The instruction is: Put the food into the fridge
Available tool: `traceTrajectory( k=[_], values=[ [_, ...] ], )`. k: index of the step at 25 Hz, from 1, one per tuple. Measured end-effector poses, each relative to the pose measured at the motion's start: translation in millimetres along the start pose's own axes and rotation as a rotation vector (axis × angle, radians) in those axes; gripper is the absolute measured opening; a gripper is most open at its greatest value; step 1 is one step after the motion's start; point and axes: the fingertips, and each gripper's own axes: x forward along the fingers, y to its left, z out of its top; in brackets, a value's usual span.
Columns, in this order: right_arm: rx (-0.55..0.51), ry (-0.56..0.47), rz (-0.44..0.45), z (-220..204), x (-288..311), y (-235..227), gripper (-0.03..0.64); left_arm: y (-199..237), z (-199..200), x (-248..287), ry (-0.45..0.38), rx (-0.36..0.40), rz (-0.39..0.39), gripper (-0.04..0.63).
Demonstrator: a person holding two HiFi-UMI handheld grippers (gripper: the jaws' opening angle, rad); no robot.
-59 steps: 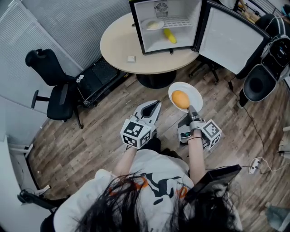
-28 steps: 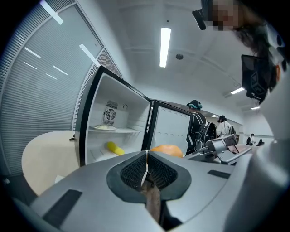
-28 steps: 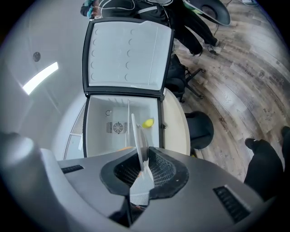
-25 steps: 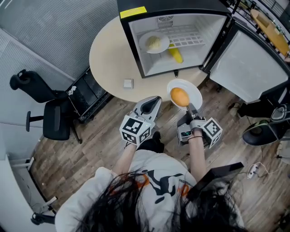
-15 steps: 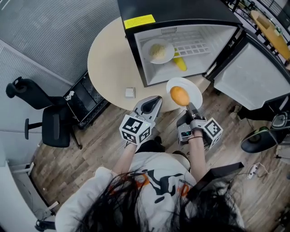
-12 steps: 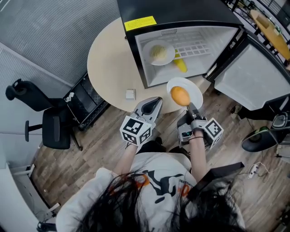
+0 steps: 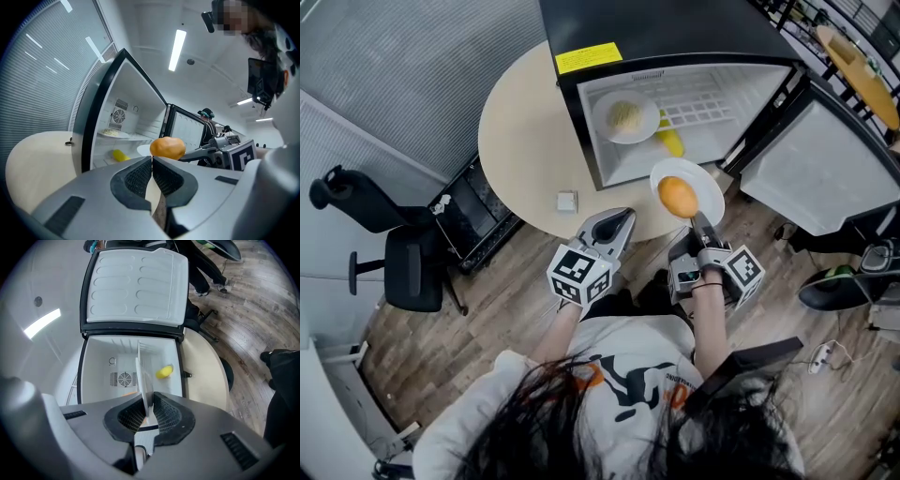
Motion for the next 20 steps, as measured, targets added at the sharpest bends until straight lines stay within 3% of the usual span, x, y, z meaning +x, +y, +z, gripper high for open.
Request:
traceTrajectory(
  k=[20],
  values=[
    [-0.020,0.036,0.044,60,80,53,0.037,9,20,67,-0.008,0.016,0.050,0.014]
  ],
)
